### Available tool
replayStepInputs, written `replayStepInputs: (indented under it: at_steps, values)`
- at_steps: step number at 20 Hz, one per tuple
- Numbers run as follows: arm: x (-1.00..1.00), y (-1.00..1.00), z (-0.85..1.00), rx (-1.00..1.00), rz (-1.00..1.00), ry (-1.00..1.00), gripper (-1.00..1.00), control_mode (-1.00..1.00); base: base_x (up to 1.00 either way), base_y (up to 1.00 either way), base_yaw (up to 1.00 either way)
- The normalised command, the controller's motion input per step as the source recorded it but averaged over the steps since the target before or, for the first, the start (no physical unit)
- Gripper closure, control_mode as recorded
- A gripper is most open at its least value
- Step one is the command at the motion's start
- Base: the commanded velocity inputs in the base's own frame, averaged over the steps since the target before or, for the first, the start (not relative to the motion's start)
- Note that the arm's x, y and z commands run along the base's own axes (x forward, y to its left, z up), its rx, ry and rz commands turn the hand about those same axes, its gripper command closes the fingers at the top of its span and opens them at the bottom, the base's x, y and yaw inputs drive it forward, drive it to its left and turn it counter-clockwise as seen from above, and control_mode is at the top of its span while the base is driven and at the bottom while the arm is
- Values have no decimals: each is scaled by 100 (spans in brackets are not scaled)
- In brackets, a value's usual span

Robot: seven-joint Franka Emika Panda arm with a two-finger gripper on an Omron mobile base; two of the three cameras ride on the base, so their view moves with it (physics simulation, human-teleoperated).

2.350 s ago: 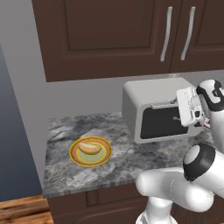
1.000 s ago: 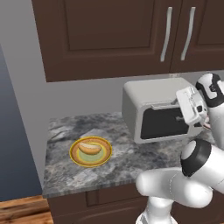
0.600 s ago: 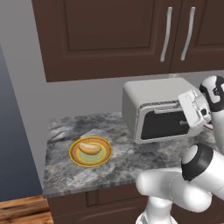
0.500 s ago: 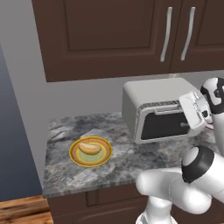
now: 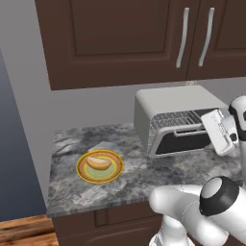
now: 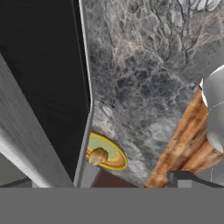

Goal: Open the toaster oven door. Place the hotdog bun on the bottom rack in the toaster oven and place the chicken drumstick on the top rack.

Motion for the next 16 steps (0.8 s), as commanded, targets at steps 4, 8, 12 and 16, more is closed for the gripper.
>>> replayStepInputs:
  at_steps: [4, 8, 12, 16]
  values:
    - [-53, -4, 0, 0, 14, 0, -100, -100, 0, 0, 0]
    - [-54, -6, 14, 0, 13, 0, -100, -100, 0, 0, 0]
    - [-53, -3, 36, 0, 19, -5, -100, -100, 0, 0, 0]
    - [-48, 0, 46, 0, 18, -8, -100, -100, 0, 0, 0]
